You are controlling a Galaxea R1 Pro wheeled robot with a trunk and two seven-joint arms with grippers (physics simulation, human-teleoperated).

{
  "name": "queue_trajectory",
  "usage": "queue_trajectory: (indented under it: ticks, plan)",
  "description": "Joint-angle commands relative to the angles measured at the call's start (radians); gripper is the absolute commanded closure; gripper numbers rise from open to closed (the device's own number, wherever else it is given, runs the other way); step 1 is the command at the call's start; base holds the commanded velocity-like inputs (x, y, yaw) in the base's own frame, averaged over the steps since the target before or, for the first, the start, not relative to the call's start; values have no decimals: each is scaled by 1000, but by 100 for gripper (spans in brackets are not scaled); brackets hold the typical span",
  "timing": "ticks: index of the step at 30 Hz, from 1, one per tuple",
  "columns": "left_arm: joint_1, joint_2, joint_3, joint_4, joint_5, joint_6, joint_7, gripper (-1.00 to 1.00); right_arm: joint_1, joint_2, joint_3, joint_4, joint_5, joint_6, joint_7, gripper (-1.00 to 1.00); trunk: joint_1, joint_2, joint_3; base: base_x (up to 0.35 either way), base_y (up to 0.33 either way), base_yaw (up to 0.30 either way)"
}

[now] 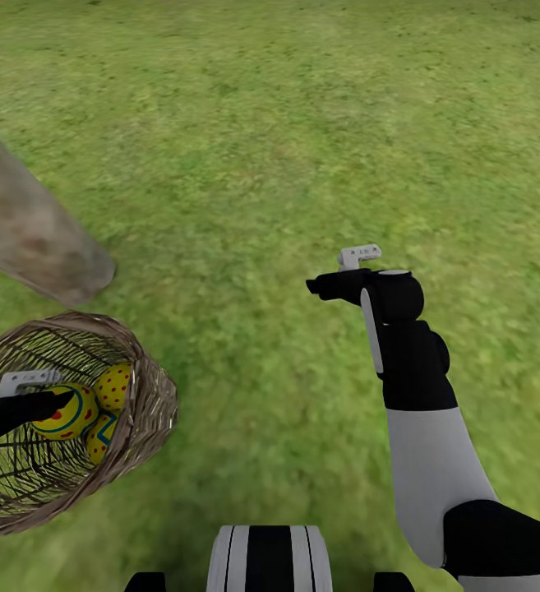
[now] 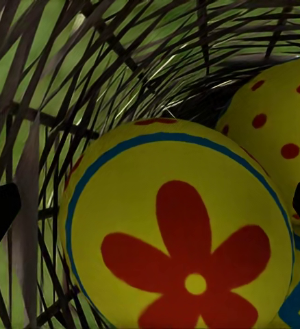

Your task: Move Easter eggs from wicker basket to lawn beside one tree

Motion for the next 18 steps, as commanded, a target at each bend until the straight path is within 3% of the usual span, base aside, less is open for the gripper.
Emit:
queue_trajectory:
  ticks: [1, 8, 18]
  plan:
    - [-1, 0, 1, -1, 1, 5, -4, -100, -1, 0, 0, -1, 11, 4, 9, -100, 0, 0, -1, 0, 0, 0]
    - [0, -1, 1, -1, 1, 5, -4, -100, -15, 2, 0, -3, 6, 4, 9, -100, 2, -1, -20, 0, 0, 0]
    - [0, -1, 1, -2, 1, 5, -3, -100, -78, 9, 0, -1, 5, 4, 9, -100, 2, -1, -20, 0, 0, 0]
